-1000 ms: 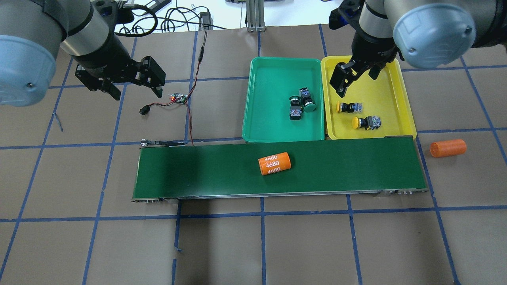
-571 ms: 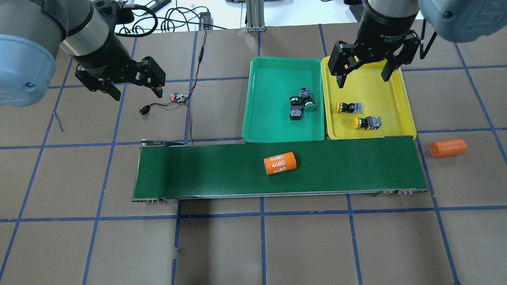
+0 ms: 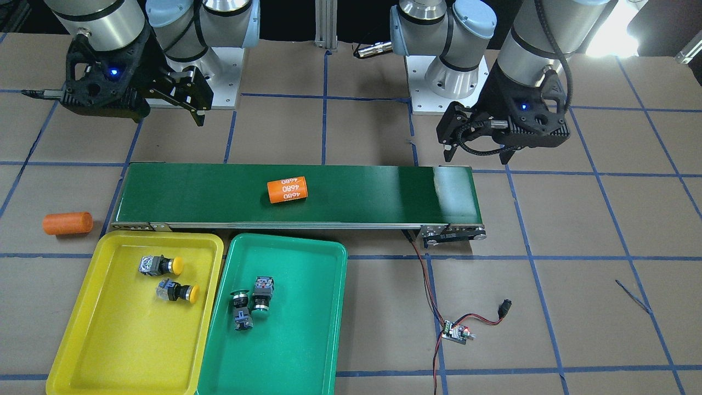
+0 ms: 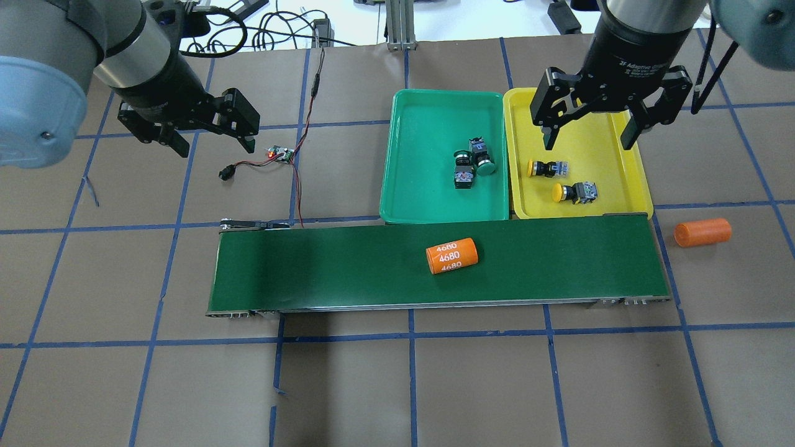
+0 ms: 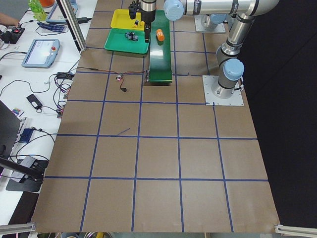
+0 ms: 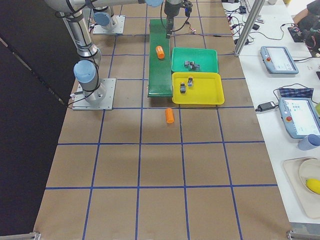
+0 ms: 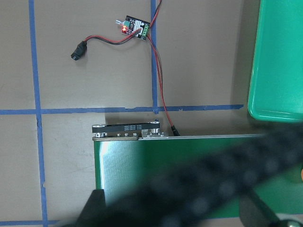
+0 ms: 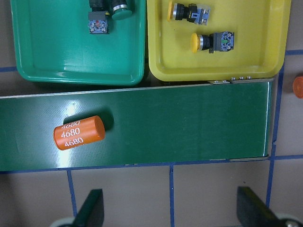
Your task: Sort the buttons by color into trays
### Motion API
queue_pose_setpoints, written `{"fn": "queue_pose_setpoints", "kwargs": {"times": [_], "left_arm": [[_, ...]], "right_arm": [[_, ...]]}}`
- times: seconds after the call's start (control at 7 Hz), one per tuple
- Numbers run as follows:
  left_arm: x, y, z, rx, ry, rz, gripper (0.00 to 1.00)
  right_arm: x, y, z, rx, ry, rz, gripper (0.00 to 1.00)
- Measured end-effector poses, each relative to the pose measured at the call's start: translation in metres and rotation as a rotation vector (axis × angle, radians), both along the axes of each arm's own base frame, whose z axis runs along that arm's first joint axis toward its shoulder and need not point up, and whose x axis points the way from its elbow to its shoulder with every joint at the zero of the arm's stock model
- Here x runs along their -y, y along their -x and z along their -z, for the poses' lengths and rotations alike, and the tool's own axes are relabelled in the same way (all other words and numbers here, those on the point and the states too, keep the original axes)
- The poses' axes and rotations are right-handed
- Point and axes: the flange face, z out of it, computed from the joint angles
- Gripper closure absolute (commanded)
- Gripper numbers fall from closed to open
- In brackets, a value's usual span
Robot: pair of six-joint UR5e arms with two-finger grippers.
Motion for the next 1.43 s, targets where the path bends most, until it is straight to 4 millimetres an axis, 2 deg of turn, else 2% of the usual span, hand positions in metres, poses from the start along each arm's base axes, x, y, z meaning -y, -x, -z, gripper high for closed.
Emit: {"fn": "queue_pose_setpoints", "kwargs": {"times": [0.29, 1.43], "left_arm": [[-0.0004, -0.0007, -0.0027, 0.003, 0.005, -0.001, 0.0], [0.0016, -0.0013, -0.0012, 0.006, 0.004, -0.002, 0.0]], "right_arm": [[-0.0003, -0.0002, -0.0085, -0.007, 0.029, -0.005, 0.0], [-0.0043, -0.0011, -0.0106, 0.001, 0.039, -0.015, 0.0]]}}
